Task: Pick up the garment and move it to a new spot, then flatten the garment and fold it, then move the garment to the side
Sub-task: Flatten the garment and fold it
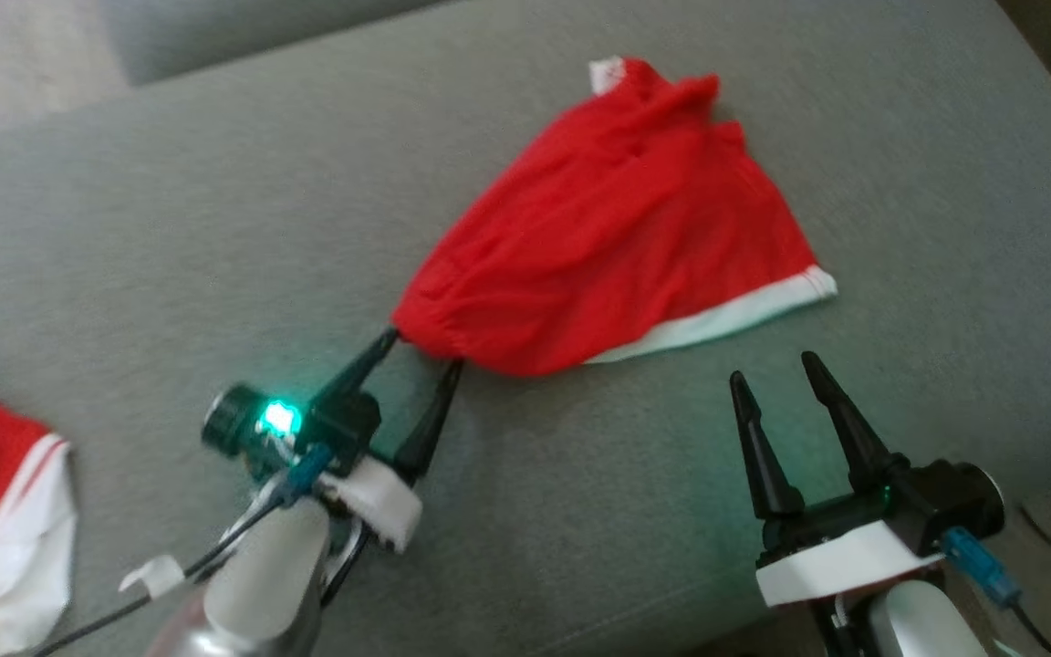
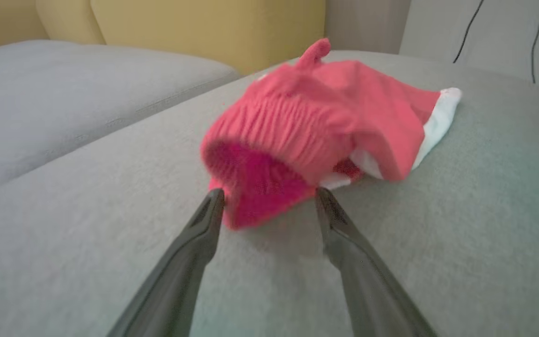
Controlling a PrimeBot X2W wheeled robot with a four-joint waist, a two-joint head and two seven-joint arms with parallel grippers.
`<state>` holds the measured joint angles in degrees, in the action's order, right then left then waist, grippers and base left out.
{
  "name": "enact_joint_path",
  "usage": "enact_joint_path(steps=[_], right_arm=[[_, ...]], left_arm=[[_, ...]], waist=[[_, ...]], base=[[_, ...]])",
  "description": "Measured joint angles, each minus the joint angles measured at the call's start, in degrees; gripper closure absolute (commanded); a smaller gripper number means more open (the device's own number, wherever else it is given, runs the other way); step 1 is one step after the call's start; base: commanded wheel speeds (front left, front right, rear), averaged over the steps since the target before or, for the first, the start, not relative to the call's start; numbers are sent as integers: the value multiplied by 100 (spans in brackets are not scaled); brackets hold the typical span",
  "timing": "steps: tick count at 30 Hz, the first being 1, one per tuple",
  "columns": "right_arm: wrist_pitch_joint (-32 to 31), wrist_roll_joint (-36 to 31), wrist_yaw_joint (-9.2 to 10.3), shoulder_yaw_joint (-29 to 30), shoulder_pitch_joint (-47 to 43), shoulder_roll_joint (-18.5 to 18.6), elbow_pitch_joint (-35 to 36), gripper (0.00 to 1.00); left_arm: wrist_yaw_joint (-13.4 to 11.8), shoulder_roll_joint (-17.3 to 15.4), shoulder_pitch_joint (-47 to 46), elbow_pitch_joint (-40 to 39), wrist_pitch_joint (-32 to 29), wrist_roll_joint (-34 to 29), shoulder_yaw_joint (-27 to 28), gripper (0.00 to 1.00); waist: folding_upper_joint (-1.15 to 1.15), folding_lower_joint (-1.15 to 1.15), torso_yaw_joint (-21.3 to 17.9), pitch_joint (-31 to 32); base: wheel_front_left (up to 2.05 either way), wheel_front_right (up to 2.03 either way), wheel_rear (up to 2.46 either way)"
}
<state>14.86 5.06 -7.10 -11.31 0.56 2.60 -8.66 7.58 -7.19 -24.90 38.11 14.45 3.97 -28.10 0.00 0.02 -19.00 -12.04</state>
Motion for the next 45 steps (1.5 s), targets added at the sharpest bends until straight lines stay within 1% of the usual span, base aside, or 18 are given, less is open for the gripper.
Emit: enact_joint_path(steps=[2, 3, 4, 5, 7, 11, 14, 17, 19, 21, 23, 26, 30, 31, 32, 36, 42, 45], right_arm=[[0, 1, 0, 16, 2, 0, 18, 0], [0, 18, 0, 46, 1, -1, 24, 0], [0, 54, 0, 70, 1, 0, 25, 0], [0, 60, 0, 86, 1, 0, 25, 0], [0, 60, 0, 85, 1, 0, 19, 0], [0, 100, 0, 67, 1, -1, -1, 0], [0, 100, 0, 59, -2, -1, -9, 0], [0, 100, 0, 71, -24, -1, -36, 0], [0, 100, 0, 98, -55, 0, -36, 0], [0, 100, 0, 124, -121, 0, -36, 0], [0, 99, 0, 116, -165, 0, -49, 0], [0, 92, 0, 82, -160, -1, -51, 0], [0, 91, 0, 54, -118, -1, -68, 0], [0, 91, 0, 53, -118, -1, -75, 0], [0, 91, 0, 54, -118, -1, -77, 0], [0, 91, 0, 75, -118, -1, -91, 0], [0, 49, 0, 105, -120, -1, -134, 0], [0, 47, 0, 114, -120, 0, -136, 0]], left_arm=[[0, -19, -51, -145, 0, 10, -82, 0], [-1, -66, -92, -387, 0, 31, -298, 0], [0, -118, -120, -654, 1, 93, -557, 57], [0, -182, -149, -868, 2, 197, -835, 100], [2, -338, -188, -1178, 11, 271, -1397, 100], [1, -705, -221, -1735, 25, 550, -2080, 100], [1, -809, -426, -2198, 25, 616, -2588, 100], [1, -743, -609, -2743, 25, 922, -2613, 100], [-2, -589, -660, -3077, 26, 1104, -2334, 100], [-116, -421, -717, -3194, 31, 1157, -2045, 100], [-307, -274, -795, -2928, 24, 1373, -1763, 100], [-510, -112, -940, -2051, -359, 1700, -1456, 100], [-495, 38, -1199, -455, -1213, 1830, -1551, 100], [-447, 70, -1231, -210, -1298, 1830, -1631, 53], [-430, 107, -1240, -14, -1319, 1829, -1674, 0], [-404, 211, -1235, 436, -1018, 1813, -1797, 0], [-393, 280, -1131, 591, -489, 1945, -1800, 0], [-189, 335, -839, 527, -471, 2326, -1804, 0]], waist=[[0, -1, -78, -72], [0, -1, -147, -138], [0, -1, -207, -193], [0, 0, -264, -238], [0, -1, -353, -283], [0, -3, -409, -177], [0, -2, -425, -42], [0, -3, -426, 92], [0, -3, -406, 160], [0, -3, -367, 192], [0, -3, -321, 197], [0, -3, -277, 158], [0, -2, -221, 56], [0, -2, -210, 42], [0, -2, -199, 29], [0, -2, -135, -3], [0, -2, -13, 52], [0, -2, 30, 71]], base=[[0, 0, 0], [0, 0, 0], [0, 0, 0], [0, 0, 0], [0, 0, 0], [0, 0, 0], [0, 0, 0], [0, 0, 0], [0, 0, 0], [0, 0, 0], [0, 0, 0], [0, 0, 0], [0, 0, 0], [0, 0, 0], [0, 0, 0], [0, 0, 0], [0, 0, 0], [0, 0, 0]])
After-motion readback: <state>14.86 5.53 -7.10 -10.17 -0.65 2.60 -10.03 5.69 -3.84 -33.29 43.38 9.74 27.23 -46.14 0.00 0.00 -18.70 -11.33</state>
